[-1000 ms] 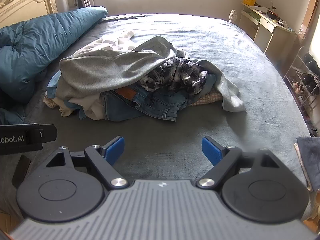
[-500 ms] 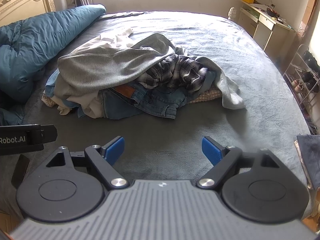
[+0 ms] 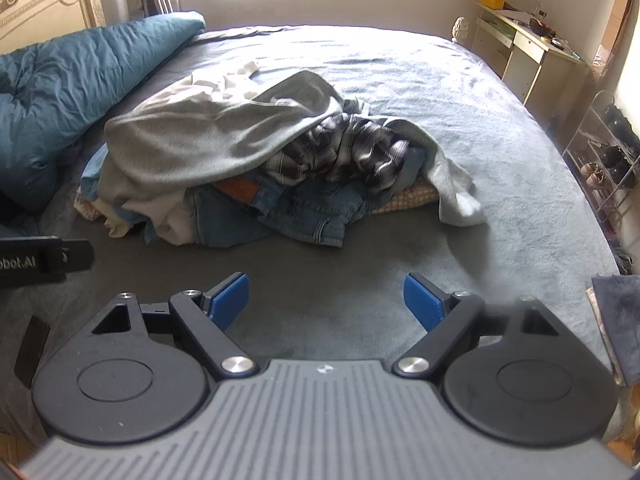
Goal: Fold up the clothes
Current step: 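Grasp the grey hoodie fabric with the left tool while the right tool grasps it too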
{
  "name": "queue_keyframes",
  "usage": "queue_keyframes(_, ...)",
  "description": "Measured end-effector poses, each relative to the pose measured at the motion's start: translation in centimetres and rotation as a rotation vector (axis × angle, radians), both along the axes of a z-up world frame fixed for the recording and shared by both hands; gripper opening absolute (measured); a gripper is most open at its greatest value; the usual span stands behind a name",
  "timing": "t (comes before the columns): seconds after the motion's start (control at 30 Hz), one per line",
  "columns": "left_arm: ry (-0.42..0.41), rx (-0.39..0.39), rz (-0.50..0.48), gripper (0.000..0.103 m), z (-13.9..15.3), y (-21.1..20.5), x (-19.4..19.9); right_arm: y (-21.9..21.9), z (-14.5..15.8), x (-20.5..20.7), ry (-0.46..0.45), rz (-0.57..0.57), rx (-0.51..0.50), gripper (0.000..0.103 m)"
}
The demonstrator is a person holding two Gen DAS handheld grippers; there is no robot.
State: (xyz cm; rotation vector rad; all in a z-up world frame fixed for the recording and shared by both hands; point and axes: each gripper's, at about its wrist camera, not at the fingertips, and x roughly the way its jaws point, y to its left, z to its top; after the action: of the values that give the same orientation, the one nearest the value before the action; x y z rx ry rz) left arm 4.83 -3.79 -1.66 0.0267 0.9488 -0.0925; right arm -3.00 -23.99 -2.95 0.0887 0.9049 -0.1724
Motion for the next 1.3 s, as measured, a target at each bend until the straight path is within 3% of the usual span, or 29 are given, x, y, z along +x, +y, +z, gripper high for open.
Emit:
queue_keyframes(0.13, -0.084, 0.012, -0.024, 0.103, -2.2, -0.7, 3.6, -1.8, -0.3, 2.8, -0.045, 0.023, 0.008, 0.085)
queue_keyframes(0.27, -0.172, 0.048, -0.113, 0.103, -7.8, -2.9, 7.5, -3.6, -2.1, 6.6, -0.091, 0.060, 0.028, 0.085)
queue_keyframes(0.33, -0.223, 0.106, -0.186, 0.102, -10.7, -4.5, 9.1, -4.4, -4.3, 9.2, -0.114, 0.086, 0.051, 0.085)
queue_keyframes(0.53, -0.257, 0.274, -0.336, 0.095, -16.3, -8.4, 13.0, -6.2, -10.2, 17.7, -0.187, 0.134, 0.095, 0.084)
queue_keyframes(0.63, -0.273, 0.358, -0.411, 0.077, -19.2, -10.4, 14.9, -7.3, -11.2, 20.8, -0.224, 0.134, 0.136, 0.084)
queue_keyframes(0.73, -0.289, 0.442, -0.486, 0.039, -22.0, -12.4, 16.8, -8.1, -12.1, 22.8, -0.227, 0.130, 0.158, 0.084)
queue_keyframes(0.77, -0.294, 0.470, -0.511, 0.018, -22.9, -13.1, 17.5, -8.3, -12.5, 23.1, -0.222, 0.132, 0.160, 0.084)
queue_keyframes(0.8, -0.291, 0.472, -0.523, 0.003, -23.4, -13.4, 18.0, -8.5, -12.8, 23.3, -0.216, 0.135, 0.161, 0.084)
queue_keyframes(1.0, -0.325, 0.289, -0.430, 0.002, -20.7, -10.6, 17.8, -9.8, -14.0, 23.9, -0.208, 0.159, 0.186, 0.084)
queue_keyframes(1.13, -0.358, 0.134, -0.391, 0.001, -17.2, -8.6, 16.5, -12.1, -14.0, 26.0, -0.214, 0.097, 0.273, 0.083)
queue_keyframes(1.23, -0.382, 0.000, -0.408, 0.001, -15.2, -7.1, 14.9, -13.8, -13.4, 28.4, -0.250, 0.070, 0.338, 0.083)
queue_keyframes(1.3, -0.381, -0.045, -0.443, 0.001, -14.8, -6.6, 13.6, -14.7, -12.9, 30.7, -0.266, 0.063, 0.373, 0.084)
